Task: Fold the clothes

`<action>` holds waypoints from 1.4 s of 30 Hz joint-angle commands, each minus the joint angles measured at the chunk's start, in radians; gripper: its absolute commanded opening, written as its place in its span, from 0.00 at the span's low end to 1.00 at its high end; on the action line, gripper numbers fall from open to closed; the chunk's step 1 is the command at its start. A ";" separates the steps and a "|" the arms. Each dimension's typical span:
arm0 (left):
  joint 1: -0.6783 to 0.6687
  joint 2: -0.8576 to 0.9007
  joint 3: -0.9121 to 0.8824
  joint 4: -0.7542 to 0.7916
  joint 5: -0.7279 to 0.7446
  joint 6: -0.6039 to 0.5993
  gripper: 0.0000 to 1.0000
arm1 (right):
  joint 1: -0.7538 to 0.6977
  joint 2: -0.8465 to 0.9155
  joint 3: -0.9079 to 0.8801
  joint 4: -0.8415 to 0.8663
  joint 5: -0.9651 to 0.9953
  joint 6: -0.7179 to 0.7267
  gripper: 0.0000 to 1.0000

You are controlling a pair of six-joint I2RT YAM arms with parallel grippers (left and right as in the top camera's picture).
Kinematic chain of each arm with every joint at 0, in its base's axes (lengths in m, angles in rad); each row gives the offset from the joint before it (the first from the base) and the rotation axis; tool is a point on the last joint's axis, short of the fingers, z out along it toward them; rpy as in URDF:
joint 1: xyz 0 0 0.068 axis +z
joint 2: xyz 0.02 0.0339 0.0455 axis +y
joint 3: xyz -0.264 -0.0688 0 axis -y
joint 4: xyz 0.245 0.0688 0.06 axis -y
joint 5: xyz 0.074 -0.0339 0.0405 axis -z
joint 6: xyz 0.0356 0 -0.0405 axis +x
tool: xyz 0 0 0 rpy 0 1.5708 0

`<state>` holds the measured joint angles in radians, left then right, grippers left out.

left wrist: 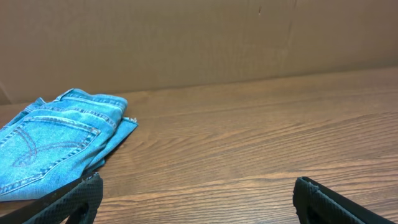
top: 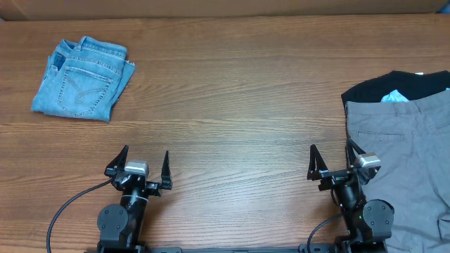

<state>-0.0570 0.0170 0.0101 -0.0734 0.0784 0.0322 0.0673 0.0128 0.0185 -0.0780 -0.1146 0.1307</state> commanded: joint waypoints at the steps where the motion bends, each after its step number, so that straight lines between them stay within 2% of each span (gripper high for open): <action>1: 0.006 -0.005 -0.004 0.000 -0.008 -0.010 1.00 | 0.006 -0.008 -0.011 0.005 0.006 0.003 1.00; 31: 0.005 -0.005 -0.004 0.000 -0.008 -0.010 1.00 | 0.006 -0.008 -0.011 0.010 0.005 0.003 1.00; 37: 0.005 -0.005 -0.004 0.003 0.005 -0.014 1.00 | 0.006 0.000 -0.011 0.016 -0.142 0.004 1.00; 39: 0.005 -0.005 -0.004 0.003 0.028 -0.064 1.00 | 0.006 0.005 -0.011 0.016 -0.142 0.009 1.00; 40: 0.004 -0.005 -0.004 0.009 0.035 -0.143 1.00 | 0.006 0.005 -0.010 0.026 -0.149 0.067 1.00; 41: 0.004 -0.005 0.000 0.032 0.104 -0.217 1.00 | 0.006 0.005 0.006 0.031 -0.196 0.112 1.00; 42: 0.004 -0.005 0.007 0.040 0.154 -0.227 1.00 | 0.006 0.006 0.021 0.031 -0.225 0.113 1.00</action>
<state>-0.0570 0.0170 0.0093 -0.0605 0.1028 -0.0521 0.0673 0.0162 0.0185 -0.0616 -0.2470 0.1661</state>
